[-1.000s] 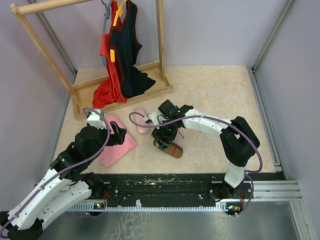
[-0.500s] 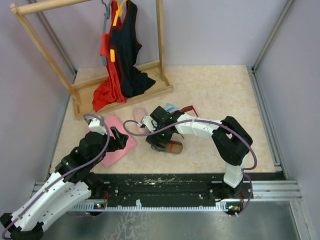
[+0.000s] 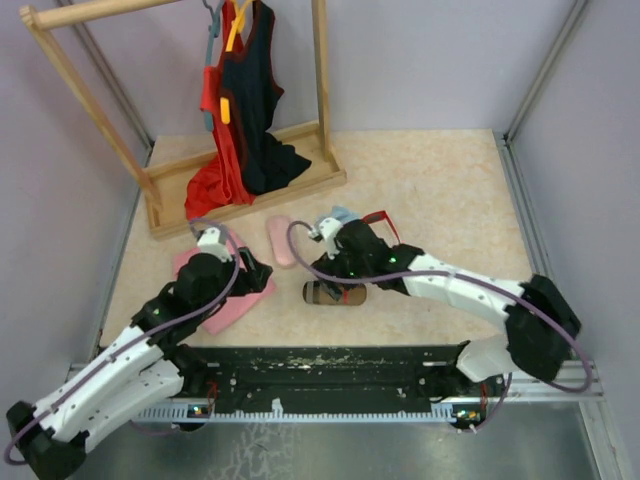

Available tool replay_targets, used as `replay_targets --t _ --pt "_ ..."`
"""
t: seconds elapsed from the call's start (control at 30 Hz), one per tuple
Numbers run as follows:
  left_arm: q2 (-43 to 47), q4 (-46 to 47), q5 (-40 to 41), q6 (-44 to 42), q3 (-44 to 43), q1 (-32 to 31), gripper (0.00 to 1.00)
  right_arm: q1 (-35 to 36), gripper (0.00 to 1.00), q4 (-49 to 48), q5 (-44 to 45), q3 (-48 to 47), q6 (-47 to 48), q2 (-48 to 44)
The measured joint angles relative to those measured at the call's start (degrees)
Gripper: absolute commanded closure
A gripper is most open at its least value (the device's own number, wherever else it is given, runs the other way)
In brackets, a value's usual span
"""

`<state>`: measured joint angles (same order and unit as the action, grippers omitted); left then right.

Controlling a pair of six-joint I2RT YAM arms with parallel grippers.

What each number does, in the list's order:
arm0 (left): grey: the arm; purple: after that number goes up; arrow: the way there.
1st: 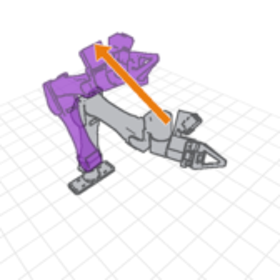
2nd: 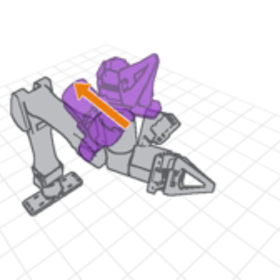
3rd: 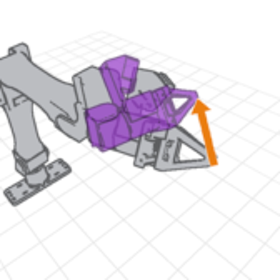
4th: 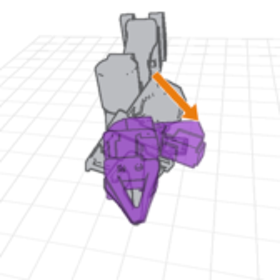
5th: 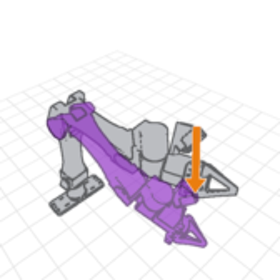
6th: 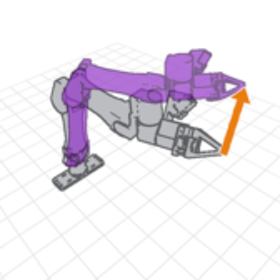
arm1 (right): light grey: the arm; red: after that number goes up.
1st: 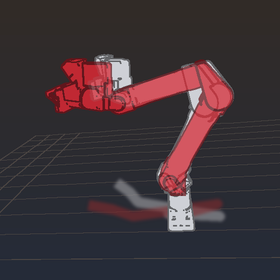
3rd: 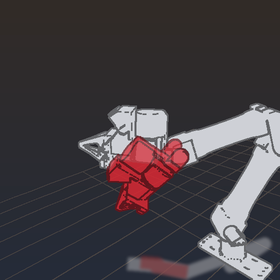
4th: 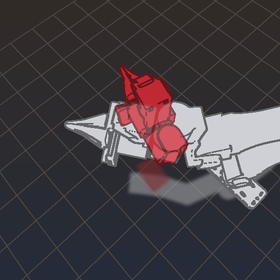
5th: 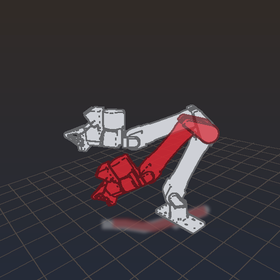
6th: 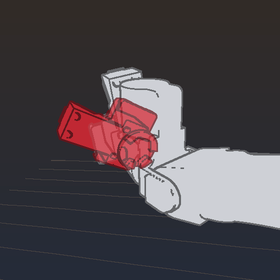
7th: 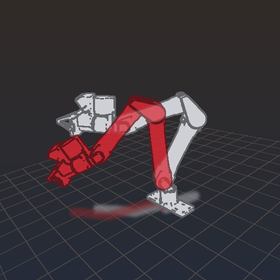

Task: Organize the sunglasses
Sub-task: Place the sunglasses case at the center of the board, then adjust the sunglasses case at the center of the board.

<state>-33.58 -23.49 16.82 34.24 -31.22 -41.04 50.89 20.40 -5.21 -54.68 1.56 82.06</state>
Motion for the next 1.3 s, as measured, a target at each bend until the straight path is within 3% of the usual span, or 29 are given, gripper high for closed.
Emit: replay_targets --t 0.1,0.23,0.33,0.47,0.83,1.3 --pt "-7.93 6.14 -3.65 -0.76 0.28 0.0 0.33 0.0 0.57 -3.76 3.91 7.23 -10.29 -9.46" --pt "-19.58 14.49 -8.37 -2.1 0.2 0.0 0.53 0.02 0.78 -7.74 6.71 16.52 -24.39 -19.58" --pt "-28.26 18.99 -11.23 -3.69 -1.33 0.0 0.66 0.2 0.87 -8.44 7.78 22.71 -33.27 -24.83" --pt "-37.9 23.5 -13.03 -6.16 -5.81 0.0 0.73 0.7 0.95 -8.44 8.33 27.17 -40.76 -25.97" --pt "-52.81 27.54 -15.21 -10.73 -11.96 -0.11 0.82 0.61 1.0 -9.31 13.35 27.74 -45.33 -16.28" --pt "-53.94 27.65 -16.65 -11.58 -9.01 -7.06 0.83 -4.7 1.0 -17.64 9.7 23.45 -44.15 -2.95"
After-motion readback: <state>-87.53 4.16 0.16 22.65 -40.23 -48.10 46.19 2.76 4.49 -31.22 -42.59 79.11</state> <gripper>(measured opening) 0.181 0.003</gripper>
